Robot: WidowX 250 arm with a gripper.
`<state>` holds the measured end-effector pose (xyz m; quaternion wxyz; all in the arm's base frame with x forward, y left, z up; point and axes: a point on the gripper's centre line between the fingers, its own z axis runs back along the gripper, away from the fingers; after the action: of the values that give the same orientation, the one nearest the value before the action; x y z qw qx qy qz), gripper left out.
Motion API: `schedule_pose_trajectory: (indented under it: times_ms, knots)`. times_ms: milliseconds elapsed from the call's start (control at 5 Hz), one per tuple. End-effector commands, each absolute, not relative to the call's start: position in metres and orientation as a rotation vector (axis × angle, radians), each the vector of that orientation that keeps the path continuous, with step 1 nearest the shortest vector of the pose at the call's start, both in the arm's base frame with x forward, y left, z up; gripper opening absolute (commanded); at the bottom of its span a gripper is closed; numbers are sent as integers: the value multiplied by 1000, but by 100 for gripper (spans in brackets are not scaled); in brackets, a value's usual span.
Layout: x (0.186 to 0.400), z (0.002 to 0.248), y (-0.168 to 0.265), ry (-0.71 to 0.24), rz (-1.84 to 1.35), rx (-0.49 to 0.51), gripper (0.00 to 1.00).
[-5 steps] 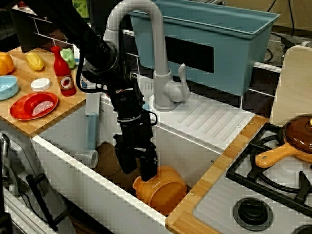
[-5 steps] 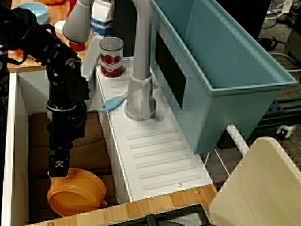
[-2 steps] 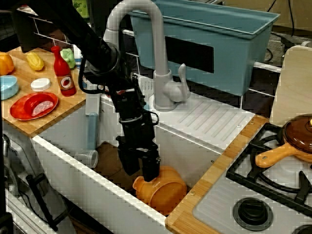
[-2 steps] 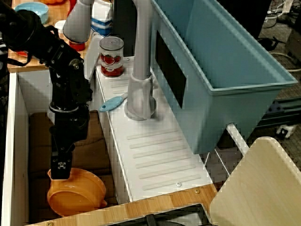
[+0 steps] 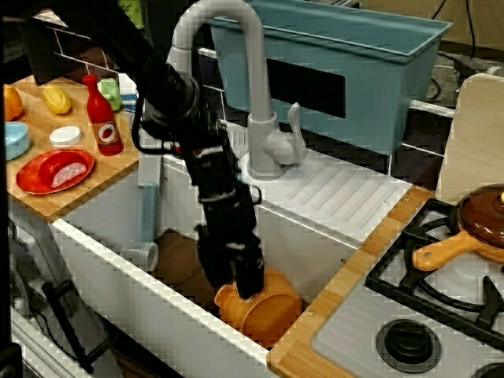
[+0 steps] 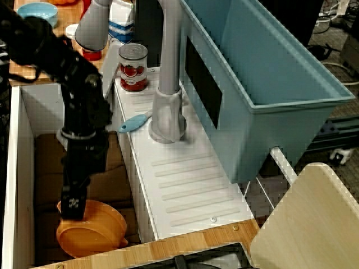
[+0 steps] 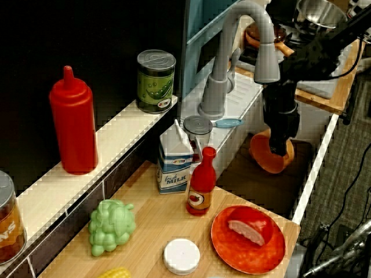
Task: Flip orange pot upright in sink
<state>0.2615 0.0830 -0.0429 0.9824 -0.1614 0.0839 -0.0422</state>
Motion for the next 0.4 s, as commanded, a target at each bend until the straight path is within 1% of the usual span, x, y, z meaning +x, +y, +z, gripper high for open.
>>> schedule_pose_trajectory:
  times_ms: [0, 200]
  knots:
    - [244, -37, 74, 194, -107, -397, 100]
    - [237, -35, 68, 218, -119, -434, 100]
